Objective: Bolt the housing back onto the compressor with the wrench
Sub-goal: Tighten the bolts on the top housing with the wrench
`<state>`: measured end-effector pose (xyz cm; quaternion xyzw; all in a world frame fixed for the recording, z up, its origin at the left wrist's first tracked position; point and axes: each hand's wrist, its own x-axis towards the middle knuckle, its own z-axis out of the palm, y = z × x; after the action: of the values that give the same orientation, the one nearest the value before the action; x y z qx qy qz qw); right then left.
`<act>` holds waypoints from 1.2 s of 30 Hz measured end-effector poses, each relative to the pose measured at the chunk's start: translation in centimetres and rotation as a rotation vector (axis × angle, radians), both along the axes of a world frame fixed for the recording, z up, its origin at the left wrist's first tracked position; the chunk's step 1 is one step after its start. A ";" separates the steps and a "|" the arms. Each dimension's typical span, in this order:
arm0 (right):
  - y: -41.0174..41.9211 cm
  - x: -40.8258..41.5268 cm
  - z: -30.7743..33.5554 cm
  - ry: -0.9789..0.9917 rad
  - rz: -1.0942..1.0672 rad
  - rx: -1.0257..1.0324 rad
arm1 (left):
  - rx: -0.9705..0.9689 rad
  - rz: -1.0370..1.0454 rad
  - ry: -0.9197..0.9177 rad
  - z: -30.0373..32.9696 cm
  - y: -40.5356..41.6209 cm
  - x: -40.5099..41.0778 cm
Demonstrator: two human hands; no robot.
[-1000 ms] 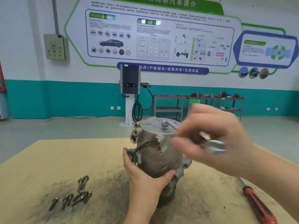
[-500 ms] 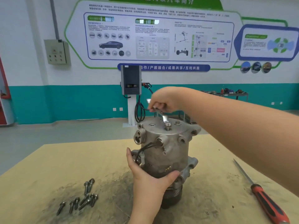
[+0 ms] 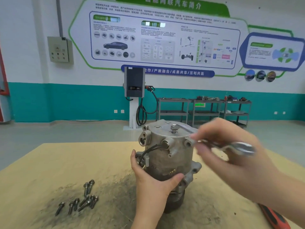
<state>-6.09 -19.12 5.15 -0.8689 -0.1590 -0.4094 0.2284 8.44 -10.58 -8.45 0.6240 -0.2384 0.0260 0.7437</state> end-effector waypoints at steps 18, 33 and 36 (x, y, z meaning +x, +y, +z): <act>-8.1 15.6 6.8 0.735 0.180 1.546 | -0.015 -0.044 0.049 -0.1 -0.3 0.7; 1.0 4.0 2.1 -0.043 -0.025 -0.360 | 0.018 0.036 0.047 -0.4 -0.6 0.7; 4.3 10.0 4.9 0.186 -0.165 -0.621 | 0.020 0.010 0.050 -0.5 -0.7 0.9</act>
<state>3.96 -14.77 10.09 -0.9406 -0.1836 -0.2773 -0.0678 9.39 -11.28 -8.92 0.6332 -0.2170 0.0119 0.7429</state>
